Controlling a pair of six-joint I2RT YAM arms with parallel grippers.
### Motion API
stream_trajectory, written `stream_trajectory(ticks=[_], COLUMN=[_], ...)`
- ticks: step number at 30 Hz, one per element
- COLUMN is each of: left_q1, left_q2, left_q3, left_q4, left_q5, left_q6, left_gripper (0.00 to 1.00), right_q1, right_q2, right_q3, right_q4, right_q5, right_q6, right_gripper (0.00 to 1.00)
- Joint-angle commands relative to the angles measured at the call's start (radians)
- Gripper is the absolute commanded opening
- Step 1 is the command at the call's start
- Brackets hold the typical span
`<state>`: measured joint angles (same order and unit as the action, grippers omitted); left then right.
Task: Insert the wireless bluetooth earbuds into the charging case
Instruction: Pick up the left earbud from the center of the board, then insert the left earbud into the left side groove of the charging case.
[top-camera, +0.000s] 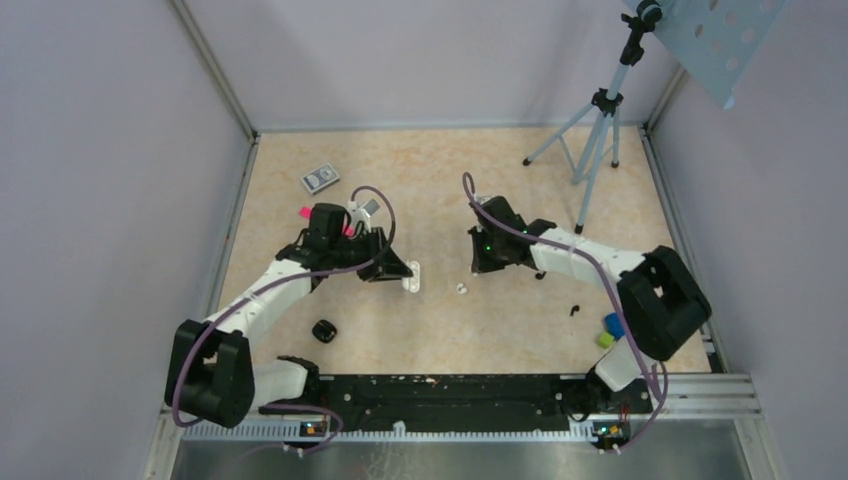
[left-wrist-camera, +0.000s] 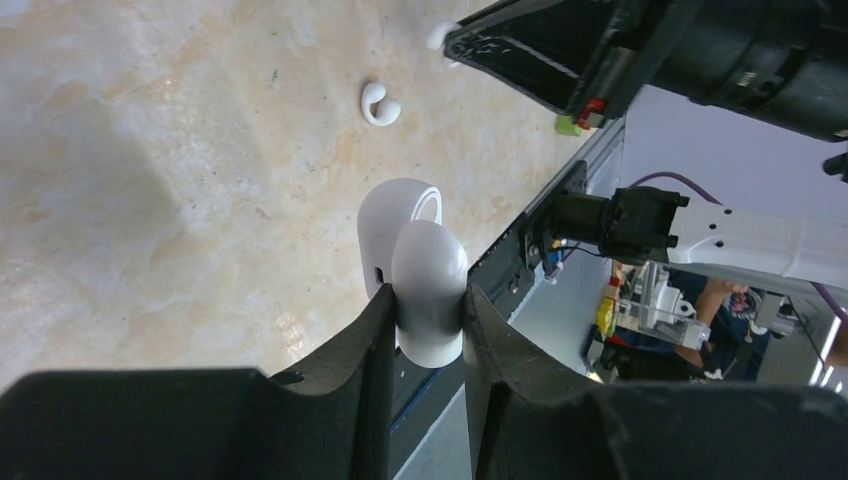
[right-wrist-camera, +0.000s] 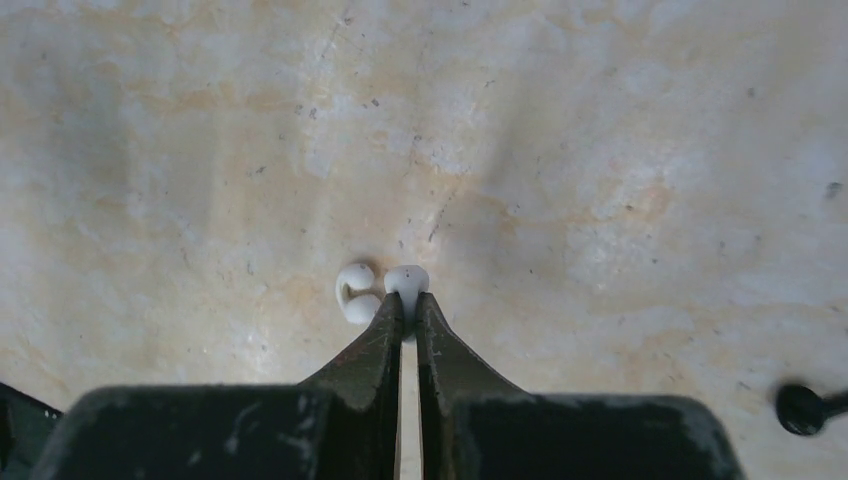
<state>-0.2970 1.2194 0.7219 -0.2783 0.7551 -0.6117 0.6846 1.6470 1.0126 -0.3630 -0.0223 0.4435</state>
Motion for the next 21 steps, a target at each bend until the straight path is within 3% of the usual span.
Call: stream_trajectory(ticks=[1,5,12,17,21], left_q1=[0.001,-0.012,-0.044,-0.087,-0.126], left_q2=[0.043,0.096,0.146,0.059,-0.013], left_q3=[0.011,0.072,0.122,0.059,-0.037], left_q4=[0.071,0.006,0.079,0.287,0.53], left_q5=[0.124,0.136,0.215,0.077,-0.043], left_q6=[0.018,0.047,0.022,-0.105,-0.225], left_gripper=[0.06,0.08,0.07,0.05,0.04], right_q1=[0.001,0.001,0.004,0.005,0.013], right_q2=[-0.194,-0.344,-0.452,-0.428,-0.477], right_q3=[-0.017,-0.035,-0.047,0.03,-0.038], right_q4=[-0.023,-0.031,0.0,-0.106,0.029], right_q5=[0.042,0.027,-0.13,-0.101,-0.146], right_q6=[-0.09,-0.165,-0.227,-0.07,0.153], right_gripper=[0.0,0.0,0.0,0.0,0.0])
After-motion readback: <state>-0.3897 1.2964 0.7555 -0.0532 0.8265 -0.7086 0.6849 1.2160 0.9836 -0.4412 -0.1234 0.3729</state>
